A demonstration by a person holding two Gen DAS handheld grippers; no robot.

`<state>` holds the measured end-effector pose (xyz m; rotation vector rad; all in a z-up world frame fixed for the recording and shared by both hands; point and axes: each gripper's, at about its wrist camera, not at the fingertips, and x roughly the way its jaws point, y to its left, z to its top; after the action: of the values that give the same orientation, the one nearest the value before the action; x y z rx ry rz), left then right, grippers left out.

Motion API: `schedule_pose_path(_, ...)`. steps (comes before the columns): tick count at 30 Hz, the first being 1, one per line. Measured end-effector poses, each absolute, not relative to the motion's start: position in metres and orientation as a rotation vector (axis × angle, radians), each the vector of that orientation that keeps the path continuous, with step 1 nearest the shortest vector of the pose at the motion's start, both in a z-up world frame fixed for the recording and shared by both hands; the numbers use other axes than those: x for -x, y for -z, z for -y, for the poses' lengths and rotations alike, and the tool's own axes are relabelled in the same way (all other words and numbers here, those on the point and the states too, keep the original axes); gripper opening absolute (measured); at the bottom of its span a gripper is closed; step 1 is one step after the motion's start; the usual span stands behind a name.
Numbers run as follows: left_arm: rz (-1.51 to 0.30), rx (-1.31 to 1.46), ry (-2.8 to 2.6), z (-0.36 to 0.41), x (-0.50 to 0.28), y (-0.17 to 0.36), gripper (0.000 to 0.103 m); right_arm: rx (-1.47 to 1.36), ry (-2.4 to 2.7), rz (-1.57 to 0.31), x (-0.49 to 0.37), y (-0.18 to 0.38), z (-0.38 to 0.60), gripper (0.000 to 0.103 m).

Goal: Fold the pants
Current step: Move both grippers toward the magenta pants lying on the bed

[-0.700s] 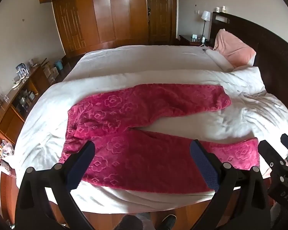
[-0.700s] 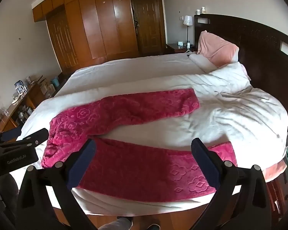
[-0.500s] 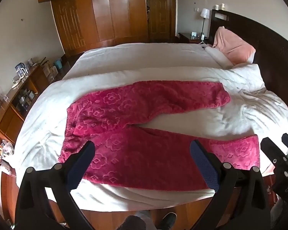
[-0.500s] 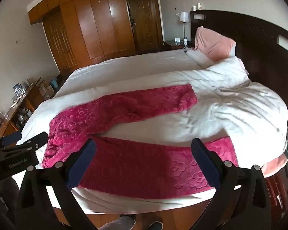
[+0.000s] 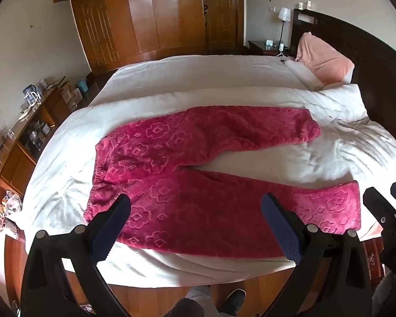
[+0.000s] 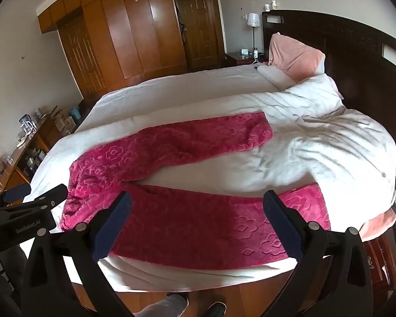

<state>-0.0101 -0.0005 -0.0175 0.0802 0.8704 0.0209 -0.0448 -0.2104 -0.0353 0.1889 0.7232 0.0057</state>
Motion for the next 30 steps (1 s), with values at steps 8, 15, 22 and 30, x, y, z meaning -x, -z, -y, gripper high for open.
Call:
schedule_pose_path(8, -0.891, -0.072, -0.027, -0.005, 0.010, 0.023, 0.098, -0.199, -0.018, -0.758, 0.037, 0.041, 0.210, 0.100)
schedule_pose_path(15, -0.913, -0.068, -0.042, -0.008, 0.006, 0.030, 0.098, -0.206, -0.023, -0.778, 0.031, 0.047, 0.210, 0.100)
schedule_pose_path(22, -0.935, -0.073, -0.050, -0.007, 0.000, 0.036, 0.098, -0.226, -0.023, -0.798, 0.026, 0.055, 0.213, 0.100)
schedule_pose_path(30, -0.950, -0.088, -0.043, -0.003, -0.008, 0.039, 0.098, -0.242, -0.005, -0.817, 0.019, 0.059, 0.218, 0.100)
